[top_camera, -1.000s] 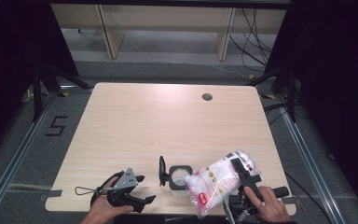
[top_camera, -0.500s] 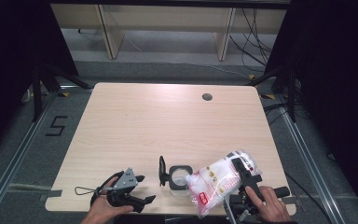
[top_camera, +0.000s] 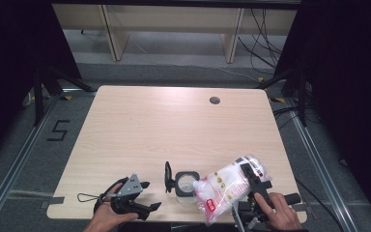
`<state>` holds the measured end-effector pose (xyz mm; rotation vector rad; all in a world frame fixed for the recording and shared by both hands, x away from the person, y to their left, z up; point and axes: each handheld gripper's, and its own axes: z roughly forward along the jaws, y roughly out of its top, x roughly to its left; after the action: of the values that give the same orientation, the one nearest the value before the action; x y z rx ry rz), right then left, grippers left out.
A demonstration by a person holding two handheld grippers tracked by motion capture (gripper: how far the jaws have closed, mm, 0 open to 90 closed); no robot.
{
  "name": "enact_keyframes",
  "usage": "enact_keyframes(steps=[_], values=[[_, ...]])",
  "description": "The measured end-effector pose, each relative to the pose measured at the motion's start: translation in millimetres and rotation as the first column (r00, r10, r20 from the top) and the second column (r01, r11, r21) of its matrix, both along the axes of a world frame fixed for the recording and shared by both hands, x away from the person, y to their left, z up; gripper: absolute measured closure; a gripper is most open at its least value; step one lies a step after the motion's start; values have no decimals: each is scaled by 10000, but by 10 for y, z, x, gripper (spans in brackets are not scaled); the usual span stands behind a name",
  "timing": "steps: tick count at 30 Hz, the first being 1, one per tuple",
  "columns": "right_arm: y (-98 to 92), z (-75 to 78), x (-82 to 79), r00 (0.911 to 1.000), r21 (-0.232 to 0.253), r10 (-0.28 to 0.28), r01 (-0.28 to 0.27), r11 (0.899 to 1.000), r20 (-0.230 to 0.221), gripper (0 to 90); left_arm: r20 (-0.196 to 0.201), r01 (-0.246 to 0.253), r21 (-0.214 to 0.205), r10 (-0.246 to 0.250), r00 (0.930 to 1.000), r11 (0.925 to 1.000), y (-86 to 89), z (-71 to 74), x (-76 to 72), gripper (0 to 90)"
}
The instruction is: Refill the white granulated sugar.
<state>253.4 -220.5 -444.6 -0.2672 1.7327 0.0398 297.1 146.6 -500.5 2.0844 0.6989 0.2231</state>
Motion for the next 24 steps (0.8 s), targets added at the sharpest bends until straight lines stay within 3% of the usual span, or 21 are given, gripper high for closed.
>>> enact_keyframes(steps=[1, 5, 6, 7, 9, 10, 11, 13, 17, 21, 22, 23, 24], values=[[5, 19, 0, 9999, -188, 76, -74, 9998, 91, 386, 49, 51, -13, -51, 10000, 10000, 1, 0, 3, 196], [4, 14, 9, 9992, -179, 331, -327, 9993, 211, 385, 159, 164, 45, -165, 9997, 9999, 6, 6, 12, 196], [-7, -12, 5, 9996, 203, 212, -216, 9996, 182, 386, 168, 182, -35, -181, 9997, 9998, 3, -1, 15, 196], [1, 9, 13, 9992, -71, 338, -336, 9994, 233, 386, 152, 175, -27, -175, 9997, 9998, 3, -5, 14, 196], [4, 15, 12, 9990, -189, 335, -330, 9993, 289, 386, 177, 181, 16, -181, 9997, 9998, 6, -3, 15, 196], [-6, -11, 0, 9997, 110, 132, -134, 9998, 196, 385, 150, 170, 58, -171, 9997, 9998, 7, 7, 11, 196], [-7, -12, -1, 9997, 109, 131, -134, 9999, 208, 385, 157, 166, 41, -166, 9997, 9999, 6, 6, 12, 196], [2, 15, 14, 9990, -202, 330, -324, 9993, 314, 385, 154, 149, 54, -150, 9998, 9999, 7, -1, 11, 196], [-6, -14, 0, 9997, 94, 133, -135, 9999, 205, 385, 145, 164, 45, -165, 9998, 9999, 6, 6, 12, 196], [5, 7, -11, 9999, -143, -24, 26, 9999, 102, 385, 156, 168, 48, -168, 9997, 9998, 7, 7, 11, 196], [-6, -17, -5, 9999, 183, 34, -36, 9998, 105, 385, 175, 161, 20, -161, 9997, 9999, 6, 4, 12, 196], [-4, -8, 4, 9997, 103, 176, -178, 9998, 192, 385, 183, 157, -53, -156, 9997, 9999, 4, -6, 14, 196], [-10, -23, -6, 10000, 307, -17, 14, 9995, 95, 385, 179, 154, -48, -153, 9997, 9999, 4, -6, 12, 196]])
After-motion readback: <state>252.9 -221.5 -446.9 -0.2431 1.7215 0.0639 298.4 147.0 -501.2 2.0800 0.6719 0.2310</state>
